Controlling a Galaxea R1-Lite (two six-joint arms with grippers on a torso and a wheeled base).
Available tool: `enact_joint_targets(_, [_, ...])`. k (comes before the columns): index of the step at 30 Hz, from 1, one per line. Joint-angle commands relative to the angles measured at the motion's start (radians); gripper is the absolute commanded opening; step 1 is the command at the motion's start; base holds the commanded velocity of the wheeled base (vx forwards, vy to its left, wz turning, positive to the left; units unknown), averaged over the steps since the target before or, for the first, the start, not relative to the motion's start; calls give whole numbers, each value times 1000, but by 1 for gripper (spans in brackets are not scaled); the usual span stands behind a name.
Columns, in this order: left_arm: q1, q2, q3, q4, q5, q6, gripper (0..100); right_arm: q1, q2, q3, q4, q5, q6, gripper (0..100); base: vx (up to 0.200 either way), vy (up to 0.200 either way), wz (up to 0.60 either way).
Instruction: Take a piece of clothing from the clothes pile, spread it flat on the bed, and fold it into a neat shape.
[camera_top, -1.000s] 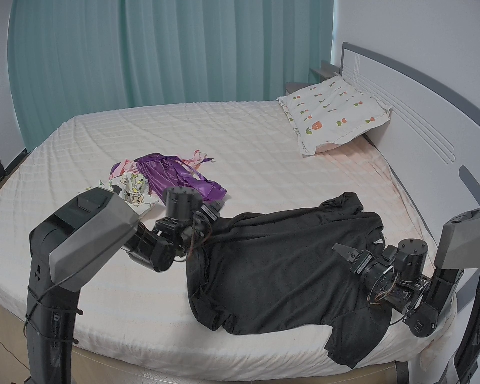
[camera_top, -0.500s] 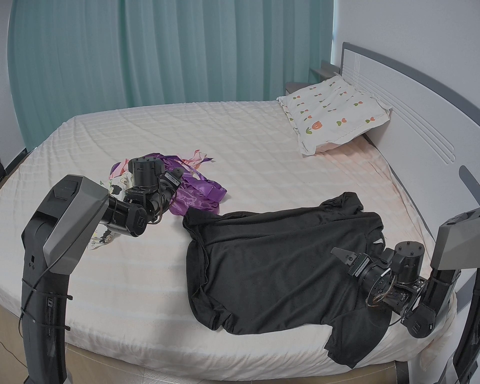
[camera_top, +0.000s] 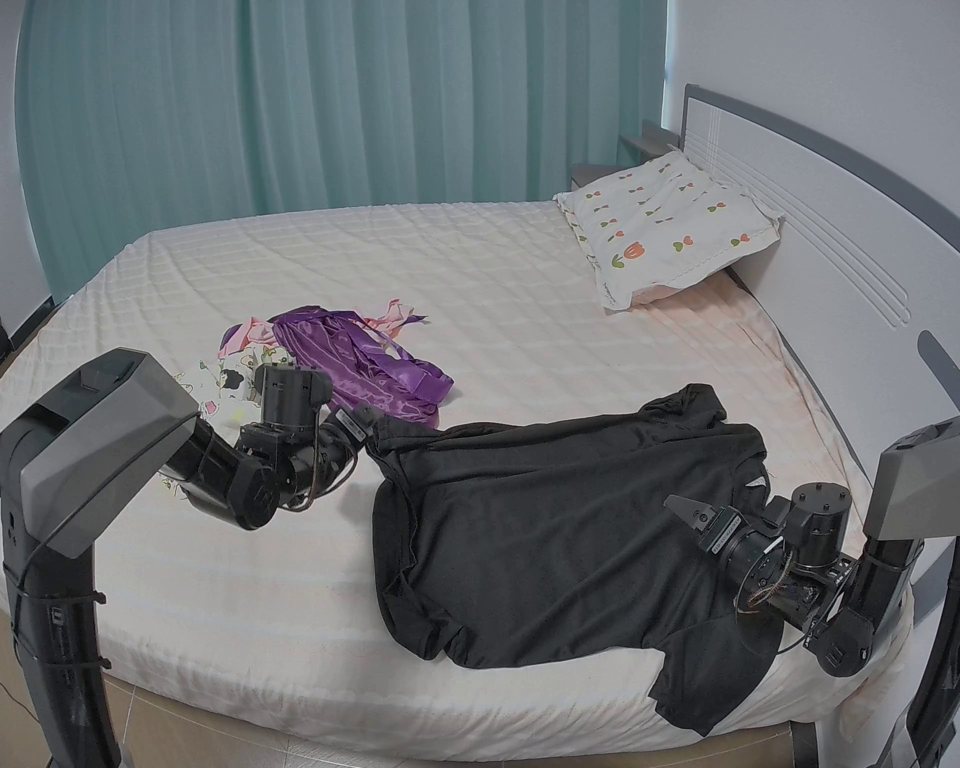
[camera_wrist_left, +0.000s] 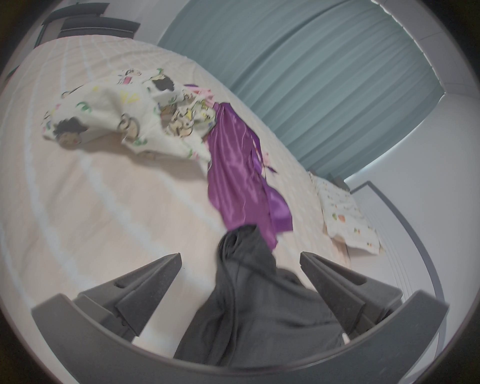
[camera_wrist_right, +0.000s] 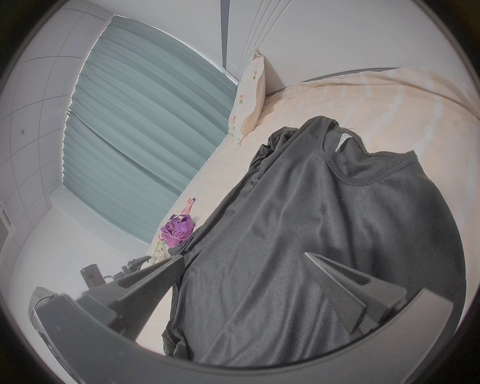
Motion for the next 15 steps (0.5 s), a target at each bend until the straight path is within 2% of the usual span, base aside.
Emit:
enact_joint_targets(1, [-146,-191,239,-17,-46,8,100,0,-7,9,-12,-1,-1,100,0,0,0])
enact_joint_targets(4, [-221,-203,274,31,-37,11,100,0,-7,10,-12,-1,-2,100,0,0,0])
enact_joint_targets(8, [-276,-207,291,103,-38,9,100,2,-9,10,-12,-1,-2,100,0,0,0])
enact_joint_targets(15, [-308,-203,343,114,-38,26,100,2,-9,12,-12,-1,-2,100,0,0,0])
